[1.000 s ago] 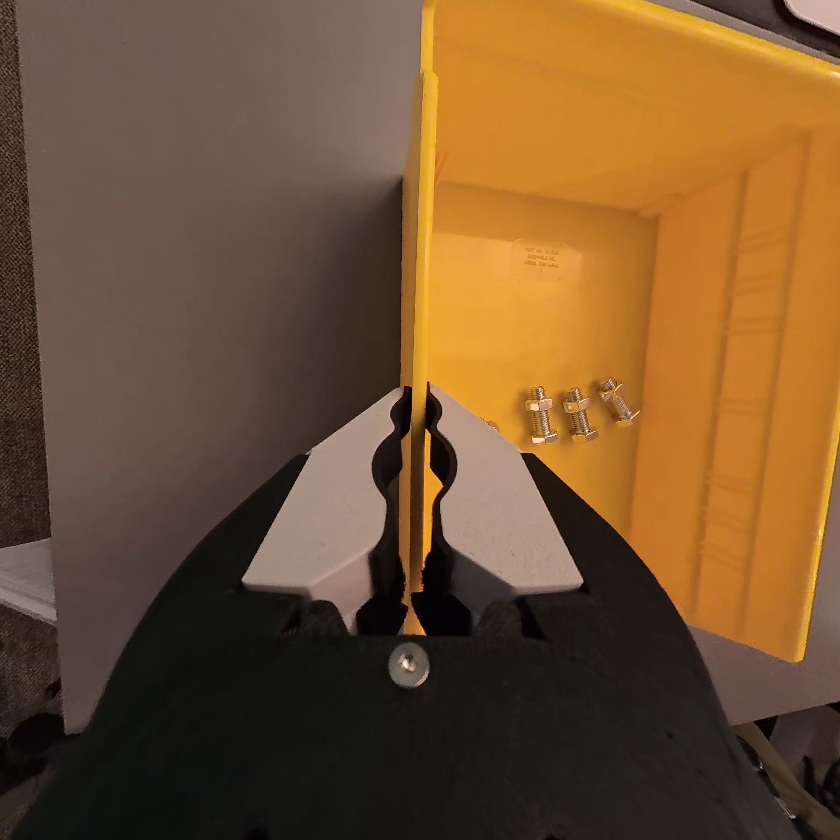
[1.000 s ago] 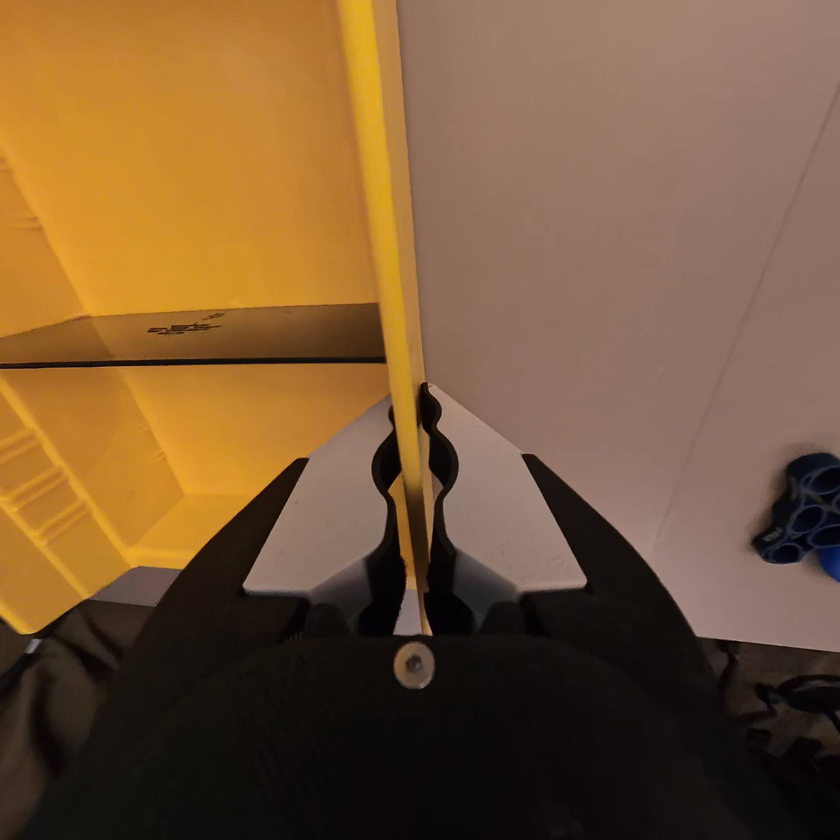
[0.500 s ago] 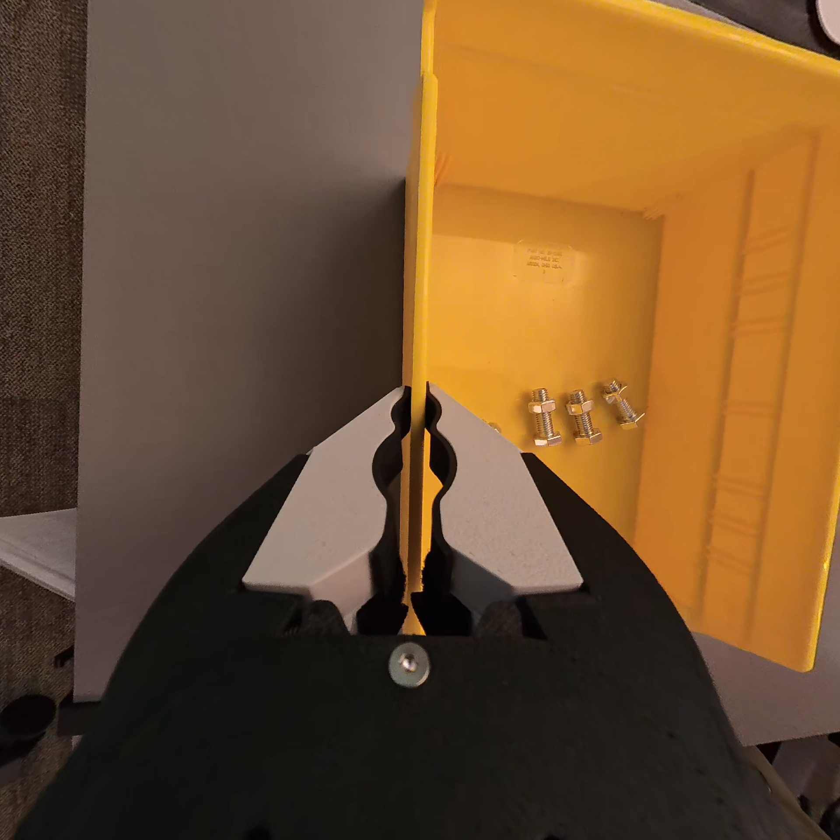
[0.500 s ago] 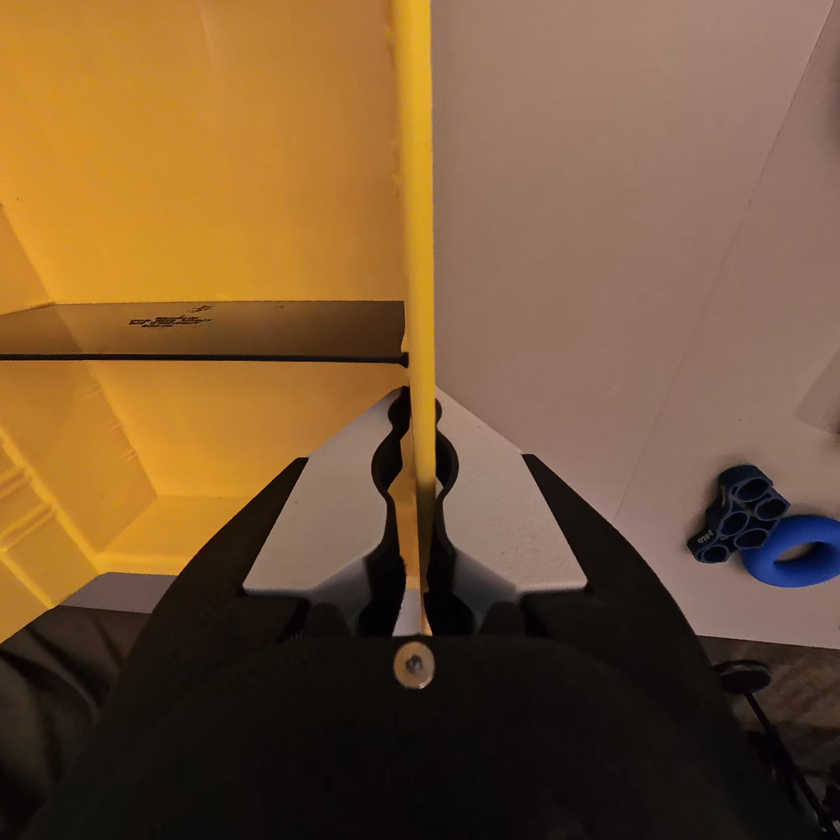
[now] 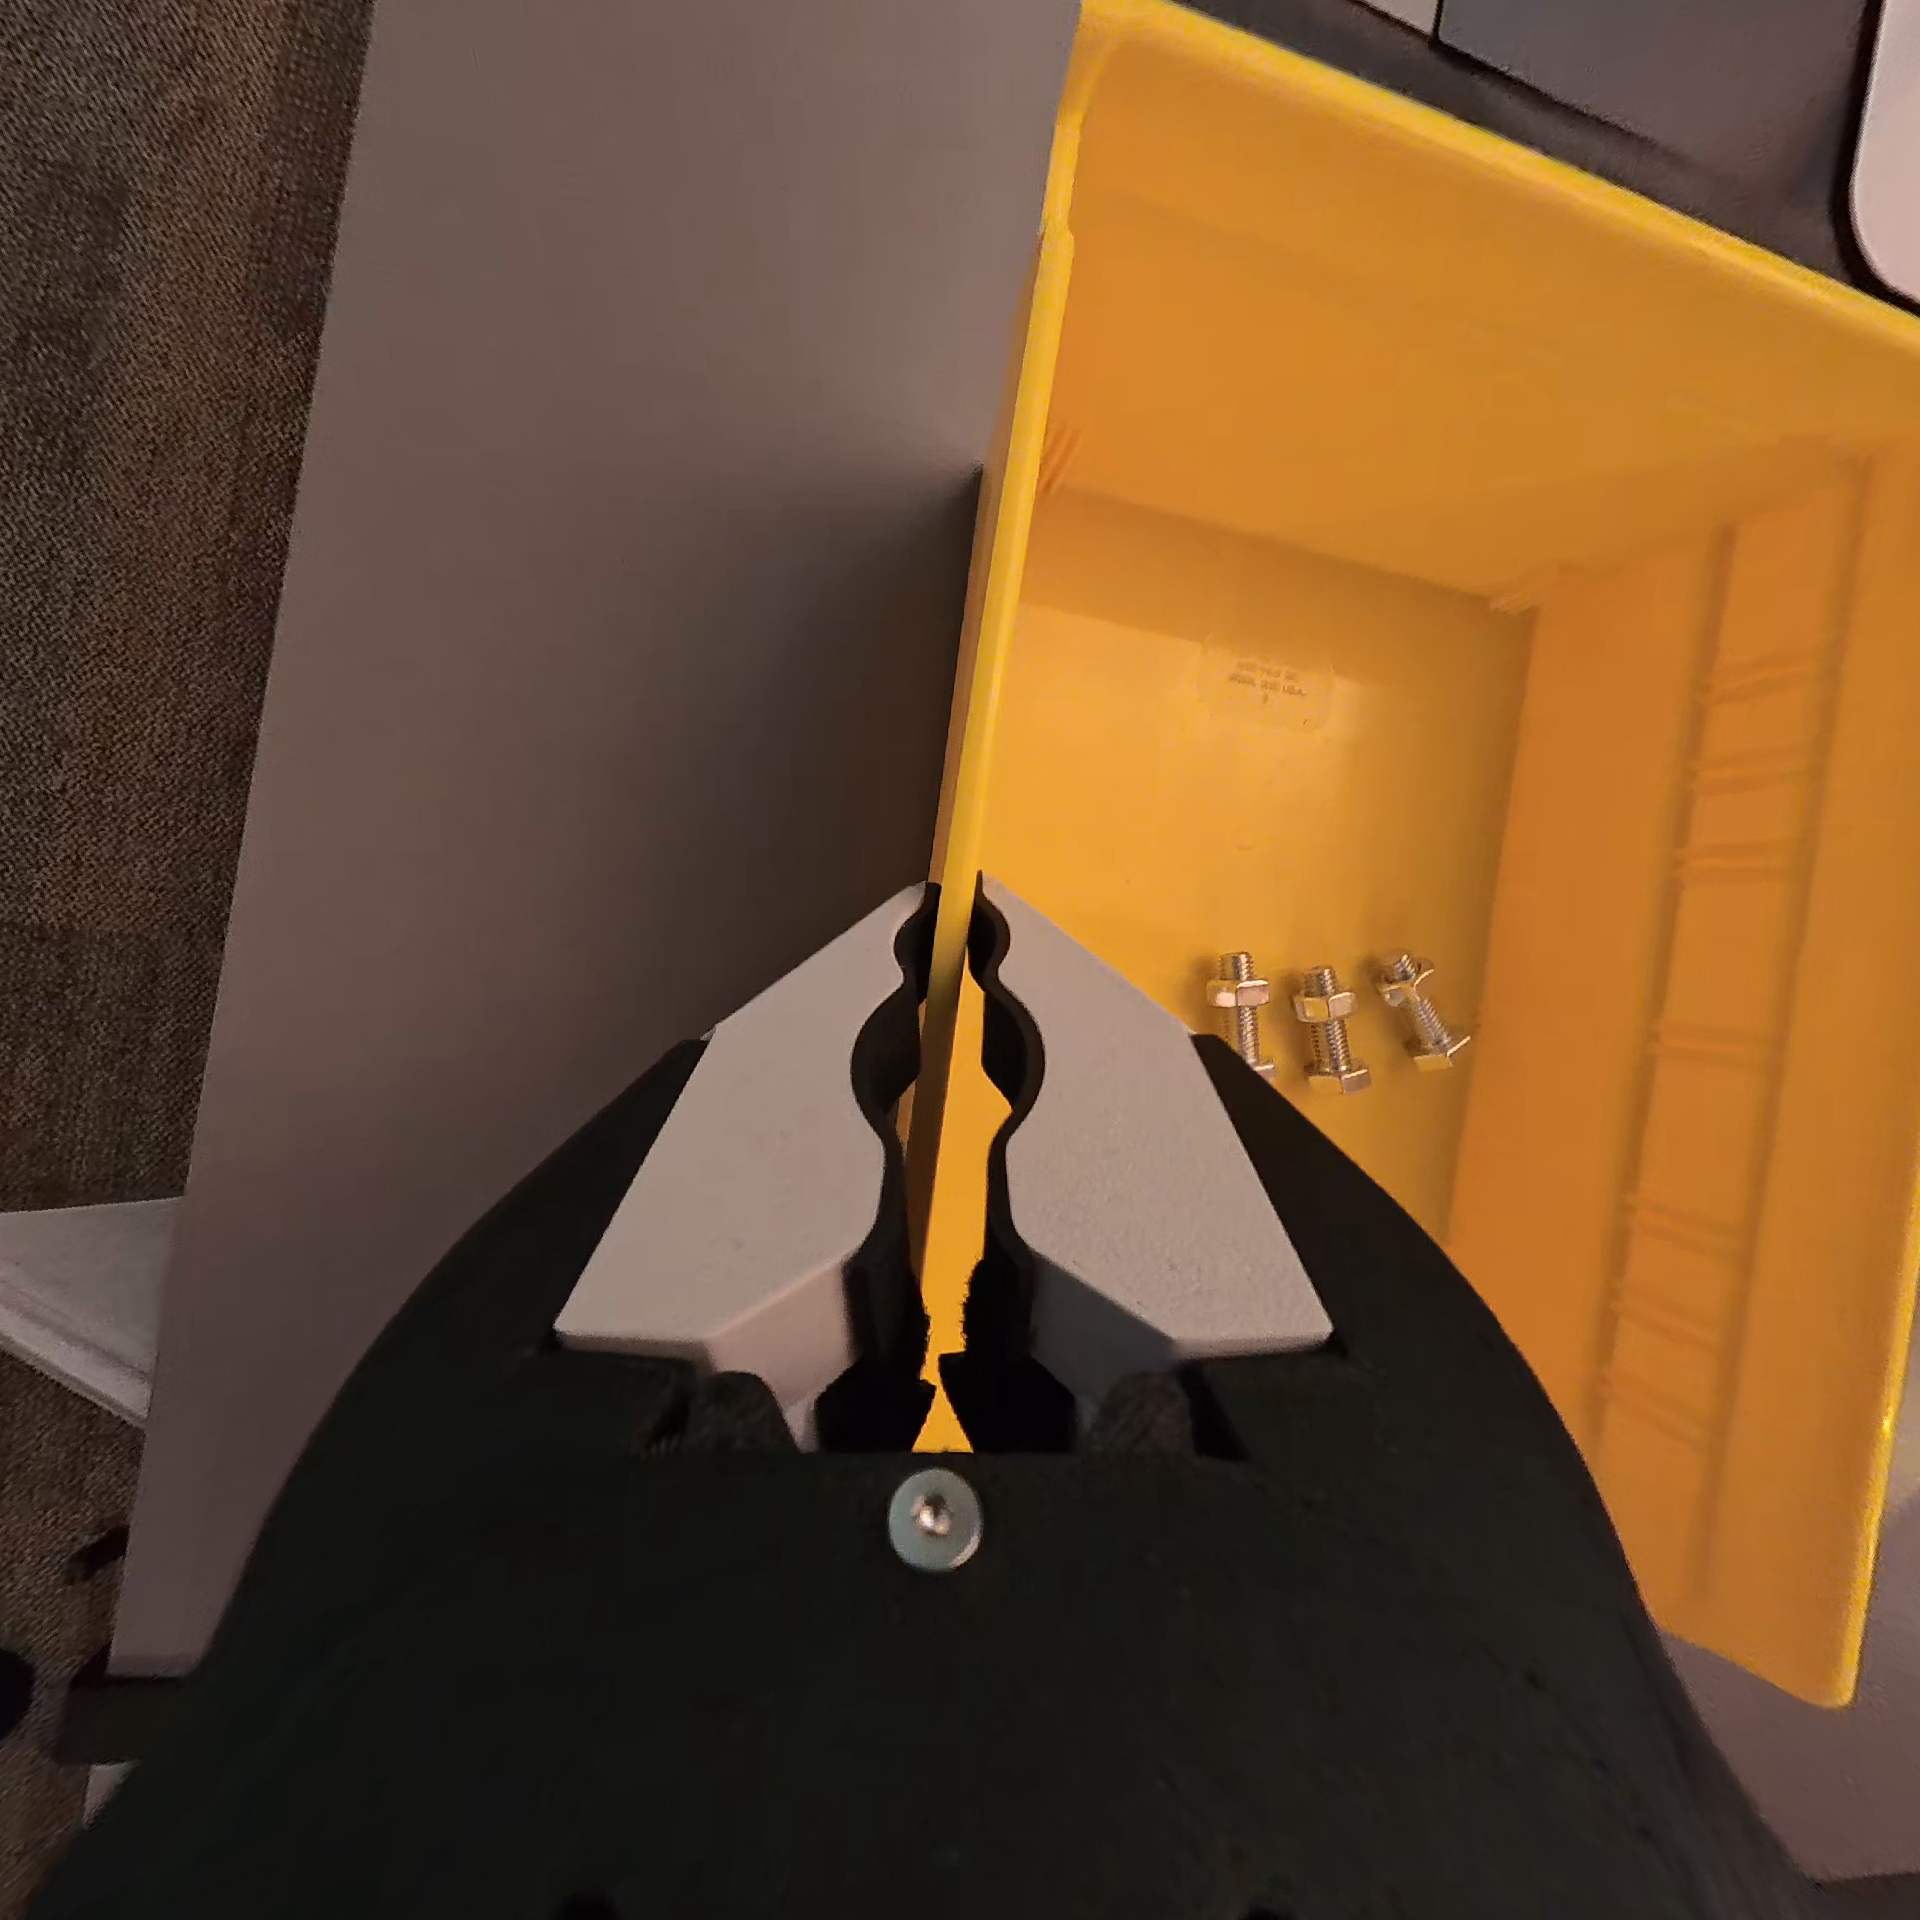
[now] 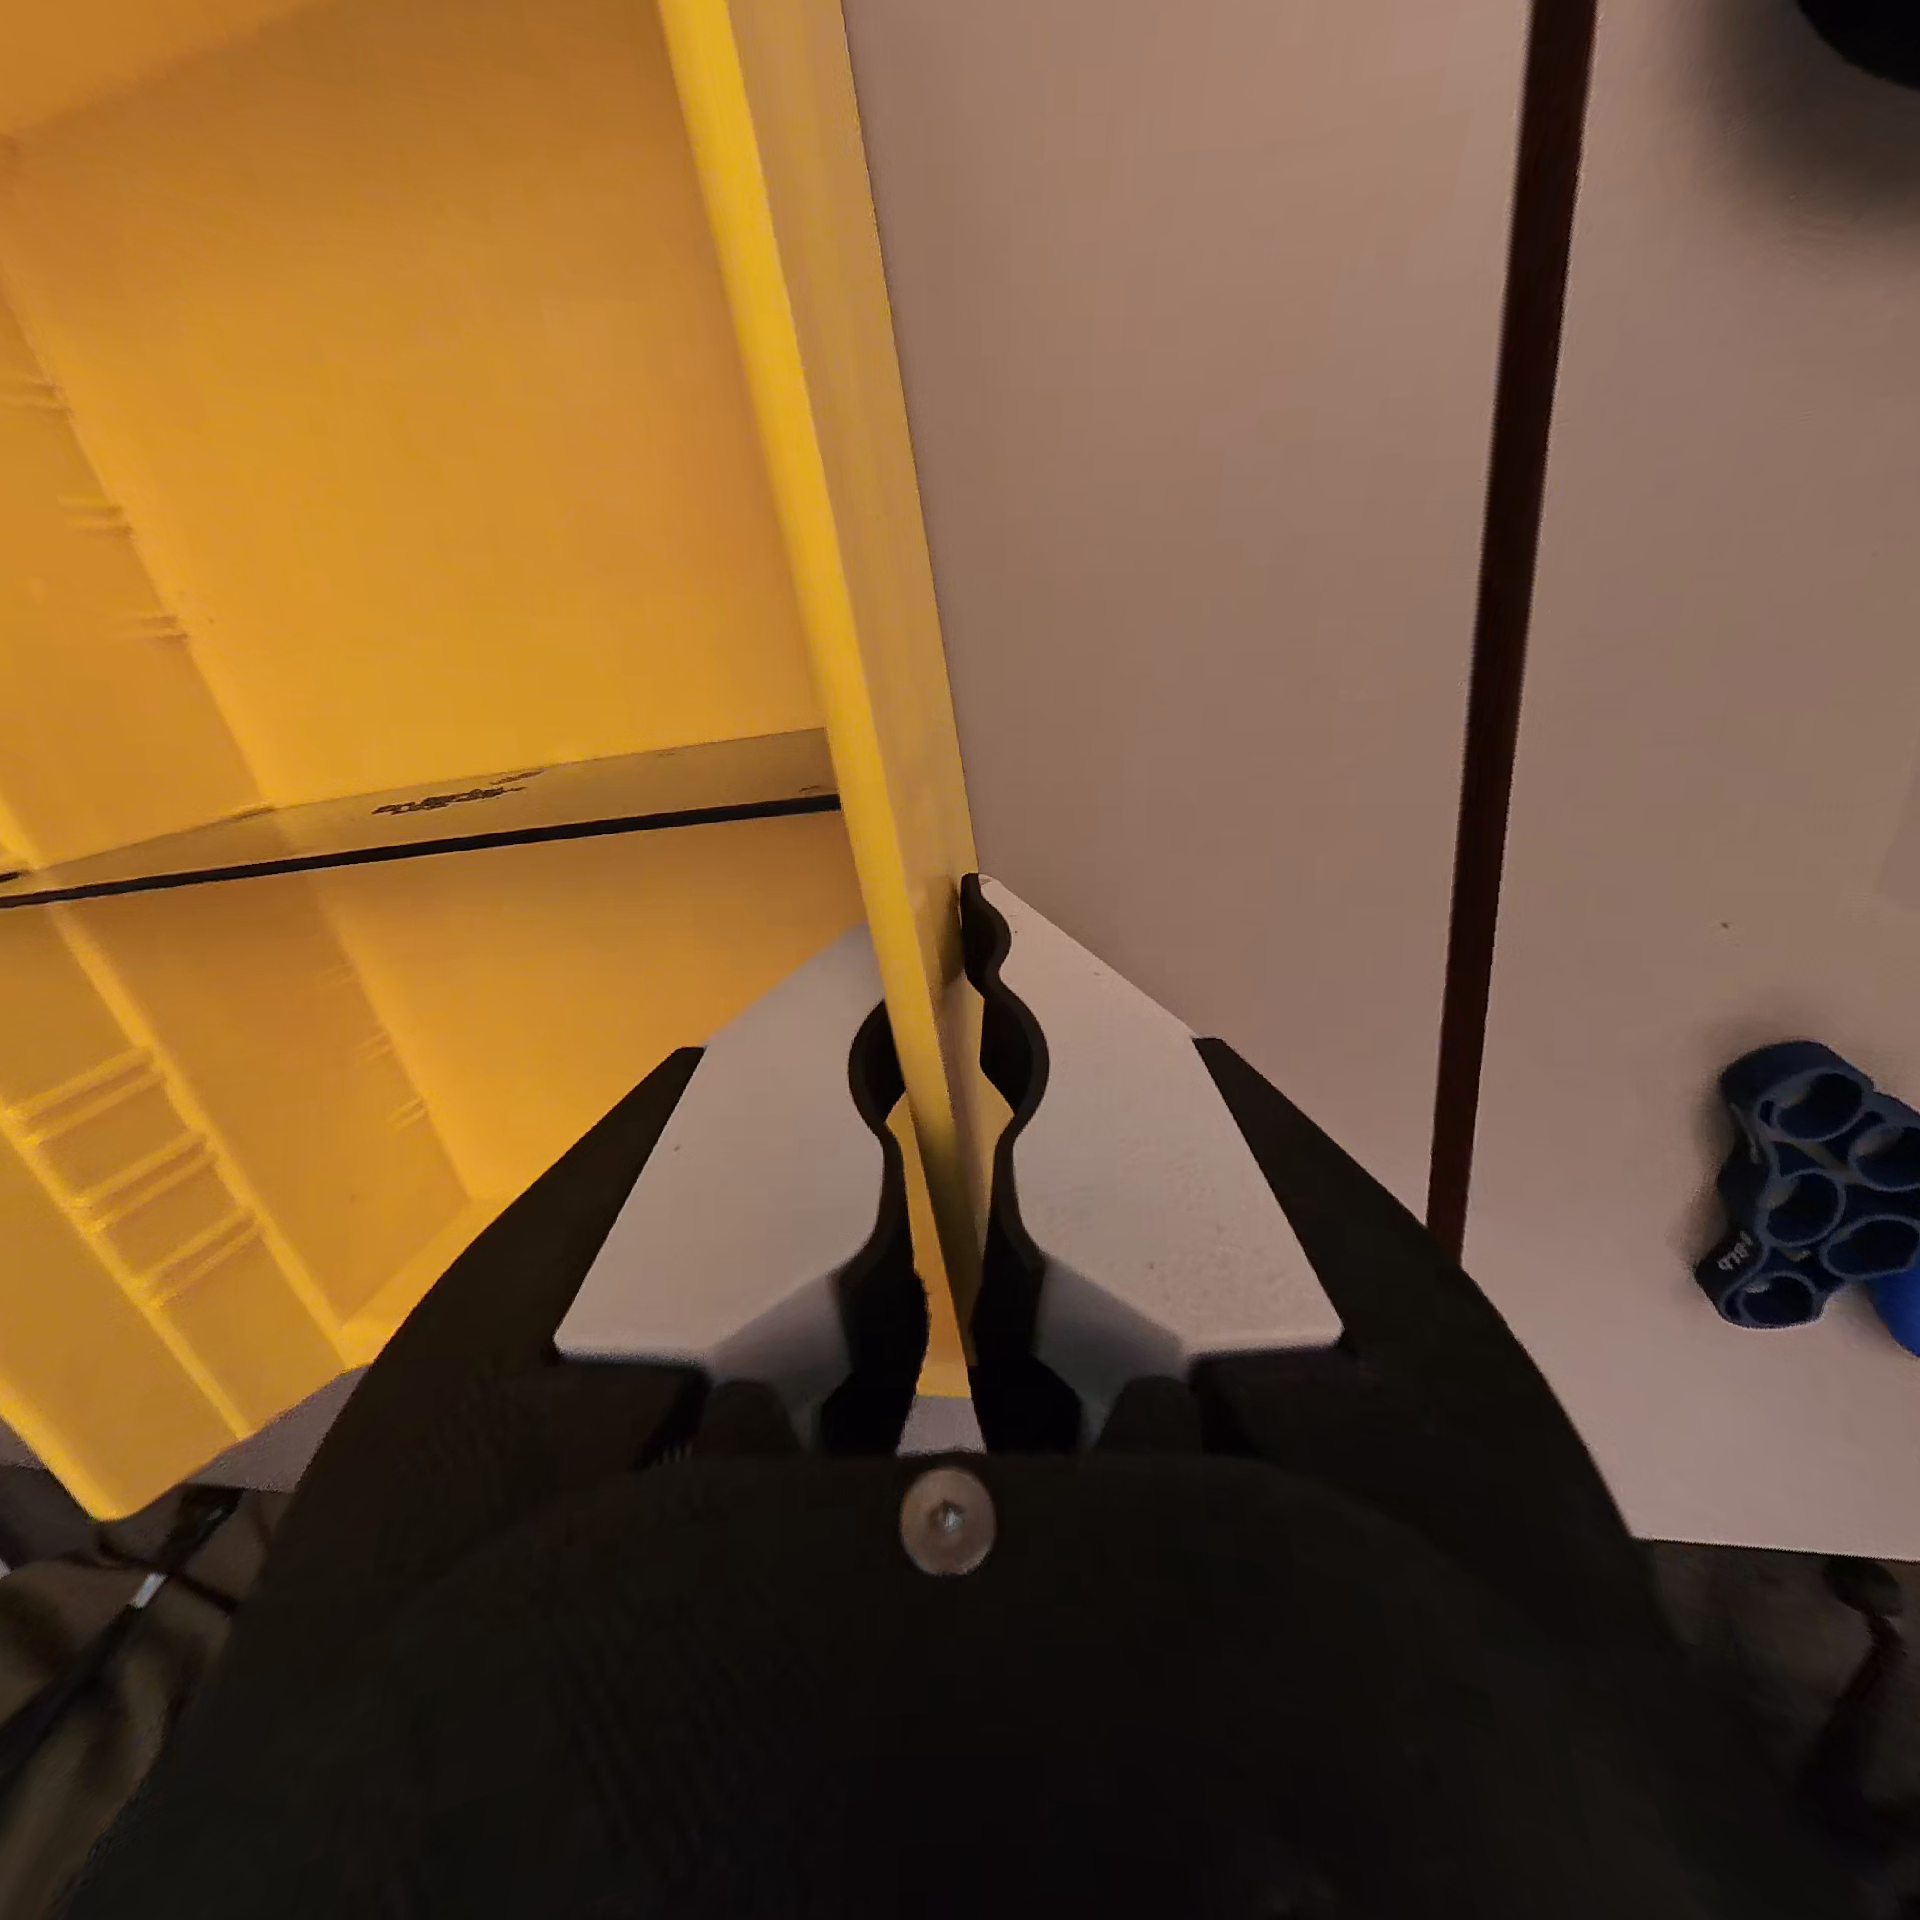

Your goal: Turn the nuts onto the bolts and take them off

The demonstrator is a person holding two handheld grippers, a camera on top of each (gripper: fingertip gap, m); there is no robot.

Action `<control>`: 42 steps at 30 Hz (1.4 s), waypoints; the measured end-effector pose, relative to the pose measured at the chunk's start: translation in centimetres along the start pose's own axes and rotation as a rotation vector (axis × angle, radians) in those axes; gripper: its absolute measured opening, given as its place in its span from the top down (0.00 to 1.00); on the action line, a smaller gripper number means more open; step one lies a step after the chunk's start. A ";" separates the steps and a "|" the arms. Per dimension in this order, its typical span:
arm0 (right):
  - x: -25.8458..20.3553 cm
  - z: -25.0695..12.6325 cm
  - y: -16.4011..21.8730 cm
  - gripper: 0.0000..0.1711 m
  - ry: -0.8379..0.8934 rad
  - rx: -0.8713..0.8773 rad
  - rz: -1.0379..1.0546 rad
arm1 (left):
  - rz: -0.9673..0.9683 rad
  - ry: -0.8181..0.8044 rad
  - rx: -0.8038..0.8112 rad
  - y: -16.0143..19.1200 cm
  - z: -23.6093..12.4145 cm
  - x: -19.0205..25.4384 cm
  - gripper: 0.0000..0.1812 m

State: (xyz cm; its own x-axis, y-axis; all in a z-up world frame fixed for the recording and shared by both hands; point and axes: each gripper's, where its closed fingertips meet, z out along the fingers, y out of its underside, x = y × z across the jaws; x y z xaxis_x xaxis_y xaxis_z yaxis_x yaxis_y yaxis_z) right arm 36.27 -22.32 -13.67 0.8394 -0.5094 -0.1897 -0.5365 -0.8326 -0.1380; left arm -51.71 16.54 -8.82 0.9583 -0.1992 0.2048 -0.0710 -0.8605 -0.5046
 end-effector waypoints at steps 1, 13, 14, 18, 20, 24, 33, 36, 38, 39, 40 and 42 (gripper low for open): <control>0.2 0.0 -0.2 0.98 -0.003 0.008 0.010 | -0.006 -0.003 0.009 -0.2 0.1 -0.1 0.99; 0.4 0.1 -1.0 0.97 0.062 -0.028 -0.156 | -0.053 -0.050 0.122 -2.4 0.9 -1.5 0.99; 0.4 0.1 -1.1 0.97 0.062 -0.033 -0.158 | -0.058 -0.054 0.128 -2.5 0.9 -1.6 0.99; 0.9 0.2 -1.8 0.97 0.092 -0.040 -0.196 | -0.043 -0.070 0.133 -2.7 1.0 -1.7 0.99; 1.2 0.2 -2.0 0.97 0.119 -0.056 -0.226 | -0.039 -0.073 0.135 -2.8 1.0 -1.7 0.99; 0.6 0.4 -2.6 0.97 0.125 -0.053 -0.268 | -0.032 -0.069 0.137 -3.0 1.2 -1.5 0.99; -0.7 0.7 -2.6 0.97 0.074 -0.007 -0.277 | -0.017 -0.062 0.148 -3.3 1.4 -1.3 0.99; -0.7 0.7 -2.7 0.97 0.073 0.022 -0.283 | 0.001 -0.068 0.150 -3.3 1.3 -1.3 0.98; -0.7 0.6 -2.8 0.96 0.090 0.051 -0.313 | 0.034 -0.106 0.156 -3.5 0.8 -1.5 0.98; -0.7 0.3 -3.1 0.93 0.108 0.077 -0.325 | 0.060 -0.141 0.174 -3.7 0.1 -1.6 0.96; -0.6 -0.1 -3.6 0.90 0.132 0.108 -0.332 | 0.097 -0.178 0.204 -4.2 -0.9 -1.5 0.95; -0.5 -1.5 -4.4 0.86 0.188 0.167 -0.338 | 0.189 -0.220 0.244 -4.8 -3.0 -0.4 0.92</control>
State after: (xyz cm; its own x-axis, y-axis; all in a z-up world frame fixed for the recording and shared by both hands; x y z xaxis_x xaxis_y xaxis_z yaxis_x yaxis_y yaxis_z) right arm 38.39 -18.74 -11.48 0.9636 -0.2574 0.0716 -0.2221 -0.9207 -0.3209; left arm -52.60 19.35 -3.96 0.9730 -0.2155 -0.0829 -0.2099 -0.6755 -0.7069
